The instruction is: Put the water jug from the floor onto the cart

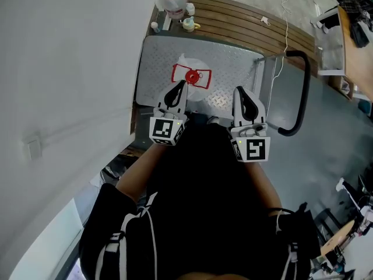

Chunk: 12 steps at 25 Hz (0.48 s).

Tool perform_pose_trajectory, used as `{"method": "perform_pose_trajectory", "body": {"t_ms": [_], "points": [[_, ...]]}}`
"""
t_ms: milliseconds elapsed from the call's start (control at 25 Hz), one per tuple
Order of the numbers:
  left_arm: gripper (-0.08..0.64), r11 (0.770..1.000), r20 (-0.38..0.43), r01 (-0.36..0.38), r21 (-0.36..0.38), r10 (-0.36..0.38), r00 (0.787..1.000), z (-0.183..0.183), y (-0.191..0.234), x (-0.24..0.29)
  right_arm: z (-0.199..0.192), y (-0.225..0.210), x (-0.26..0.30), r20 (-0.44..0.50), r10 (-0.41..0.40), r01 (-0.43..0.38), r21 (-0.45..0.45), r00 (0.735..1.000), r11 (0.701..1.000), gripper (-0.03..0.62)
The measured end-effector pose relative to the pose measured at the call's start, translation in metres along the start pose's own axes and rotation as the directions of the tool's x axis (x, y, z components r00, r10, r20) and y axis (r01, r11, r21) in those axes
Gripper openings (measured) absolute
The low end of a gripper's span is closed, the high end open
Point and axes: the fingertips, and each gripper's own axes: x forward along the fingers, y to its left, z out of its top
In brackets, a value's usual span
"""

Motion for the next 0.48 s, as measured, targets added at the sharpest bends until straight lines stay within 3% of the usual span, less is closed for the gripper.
{"method": "perform_pose_trajectory", "body": {"t_ms": [480], "points": [[0.023, 1.0, -0.009, -0.013, 0.003, 0.013, 1.0, -0.0043, 0.0034, -0.002, 0.0053, 0.004, 0.0008, 0.005, 0.002, -0.002, -0.026, 1.0, 1.0, 0.018]]}}
